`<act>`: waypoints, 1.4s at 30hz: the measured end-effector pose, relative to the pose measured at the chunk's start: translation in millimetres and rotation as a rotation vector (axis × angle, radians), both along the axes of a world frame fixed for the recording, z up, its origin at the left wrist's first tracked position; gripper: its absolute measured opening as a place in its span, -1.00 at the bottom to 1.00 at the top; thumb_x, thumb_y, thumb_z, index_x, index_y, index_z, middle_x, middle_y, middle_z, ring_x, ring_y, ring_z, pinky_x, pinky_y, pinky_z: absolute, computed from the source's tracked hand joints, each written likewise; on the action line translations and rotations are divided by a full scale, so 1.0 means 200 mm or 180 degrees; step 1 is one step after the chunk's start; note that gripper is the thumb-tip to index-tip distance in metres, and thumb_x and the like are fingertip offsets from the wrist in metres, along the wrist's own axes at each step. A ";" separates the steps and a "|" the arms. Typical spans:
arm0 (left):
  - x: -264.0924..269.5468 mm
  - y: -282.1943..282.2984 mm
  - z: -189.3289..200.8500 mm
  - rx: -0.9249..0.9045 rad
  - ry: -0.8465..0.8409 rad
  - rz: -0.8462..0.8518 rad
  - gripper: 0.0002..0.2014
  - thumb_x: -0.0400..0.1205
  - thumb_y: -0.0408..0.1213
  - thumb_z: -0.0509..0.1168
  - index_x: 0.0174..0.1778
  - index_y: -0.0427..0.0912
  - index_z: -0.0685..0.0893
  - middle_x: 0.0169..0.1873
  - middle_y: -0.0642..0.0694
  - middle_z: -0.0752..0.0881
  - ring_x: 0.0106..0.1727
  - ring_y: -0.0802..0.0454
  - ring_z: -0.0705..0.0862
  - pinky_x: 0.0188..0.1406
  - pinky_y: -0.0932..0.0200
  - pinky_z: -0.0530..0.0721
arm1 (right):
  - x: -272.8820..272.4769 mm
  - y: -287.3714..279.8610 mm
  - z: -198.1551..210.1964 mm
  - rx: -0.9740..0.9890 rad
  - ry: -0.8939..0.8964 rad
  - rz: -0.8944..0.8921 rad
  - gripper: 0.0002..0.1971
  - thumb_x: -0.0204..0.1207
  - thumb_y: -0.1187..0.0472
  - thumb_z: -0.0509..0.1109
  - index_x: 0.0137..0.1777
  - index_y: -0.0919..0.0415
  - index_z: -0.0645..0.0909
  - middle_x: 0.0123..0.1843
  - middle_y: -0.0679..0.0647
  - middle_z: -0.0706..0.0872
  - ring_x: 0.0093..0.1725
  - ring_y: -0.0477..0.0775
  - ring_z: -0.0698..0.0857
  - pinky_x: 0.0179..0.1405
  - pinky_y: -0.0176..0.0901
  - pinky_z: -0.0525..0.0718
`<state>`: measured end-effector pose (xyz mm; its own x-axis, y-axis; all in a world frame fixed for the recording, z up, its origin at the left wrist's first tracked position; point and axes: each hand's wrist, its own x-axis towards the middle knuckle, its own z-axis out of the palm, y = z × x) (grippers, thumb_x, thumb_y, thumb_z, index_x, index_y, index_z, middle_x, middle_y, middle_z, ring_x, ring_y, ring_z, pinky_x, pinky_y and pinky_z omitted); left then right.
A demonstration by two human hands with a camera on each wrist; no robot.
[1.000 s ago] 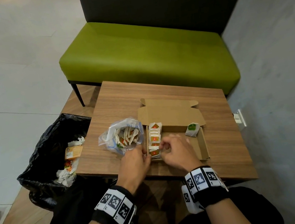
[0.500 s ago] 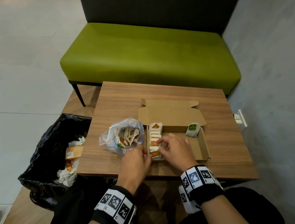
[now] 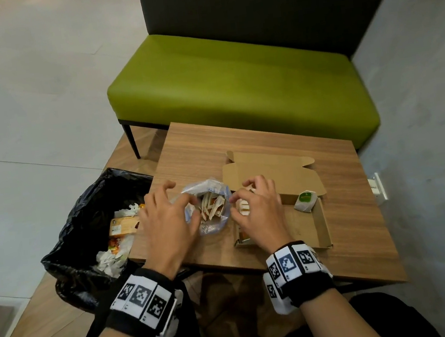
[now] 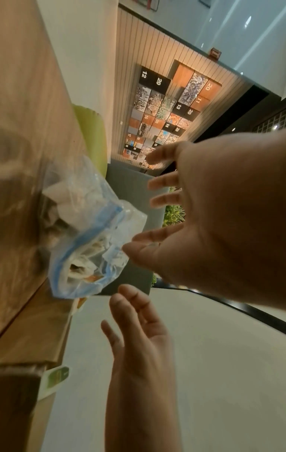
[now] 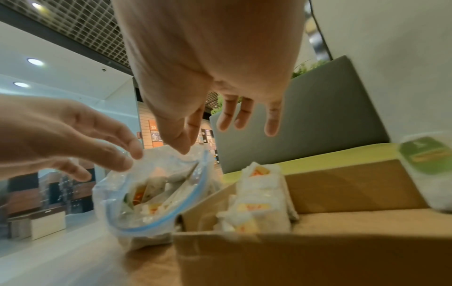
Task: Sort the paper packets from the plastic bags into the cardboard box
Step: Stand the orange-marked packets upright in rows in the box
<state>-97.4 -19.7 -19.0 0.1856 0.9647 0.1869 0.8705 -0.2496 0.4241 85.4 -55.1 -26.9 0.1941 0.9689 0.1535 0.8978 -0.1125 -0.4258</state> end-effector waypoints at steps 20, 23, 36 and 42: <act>0.01 0.05 -0.04 -0.0748 0.0464 -0.0073 -0.46 0.60 0.07 0.31 0.51 0.06 0.44 0.40 0.04 0.53 0.40 -0.03 0.54 0.38 -0.14 0.41 | -0.30 0.13 -0.03 -0.0838 -0.0548 -0.0369 -0.67 0.57 -0.19 0.35 0.16 -0.04 0.73 0.72 0.14 0.16 0.70 0.32 0.04 0.58 0.58 0.01; 0.00 0.04 -0.05 -0.0701 0.0478 -0.0054 -0.46 0.61 0.09 0.31 0.50 0.02 0.46 0.39 0.03 0.54 0.38 -0.01 0.56 0.37 -0.11 0.42 | -0.33 0.16 -0.02 -0.1023 -0.0572 -0.0653 -0.62 0.61 -0.23 0.29 0.17 0.01 0.72 0.76 0.16 0.04 0.72 0.38 -0.08 0.58 0.60 -0.06; -0.02 -0.01 -0.08 -0.0598 0.0378 -0.0123 -0.47 0.59 0.08 0.33 0.48 0.02 0.50 0.37 0.02 0.57 0.30 0.00 0.62 0.25 -0.07 0.45 | -0.39 0.26 -0.05 -0.1177 -0.0509 -0.0835 -0.68 0.64 -0.11 0.29 0.09 0.08 0.74 0.74 0.14 0.12 0.71 0.39 -0.01 0.54 0.65 -0.02; -0.03 -0.01 -0.06 -0.0606 0.0410 -0.0108 -0.42 0.59 0.13 0.34 0.48 -0.03 0.48 0.38 0.00 0.56 0.27 -0.02 0.65 0.29 -0.13 0.46 | -0.37 0.25 -0.03 -0.1076 -0.0413 -0.0798 -0.77 0.63 0.00 0.31 0.09 0.05 0.75 0.73 0.09 0.18 0.71 0.34 0.00 0.56 0.64 -0.07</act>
<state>-103.2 -22.3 -31.7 0.2290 0.9731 -0.0254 0.9130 -0.2057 0.3523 10.6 -5.7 -32.2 0.4296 0.8942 -0.1256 0.8686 -0.4473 -0.2132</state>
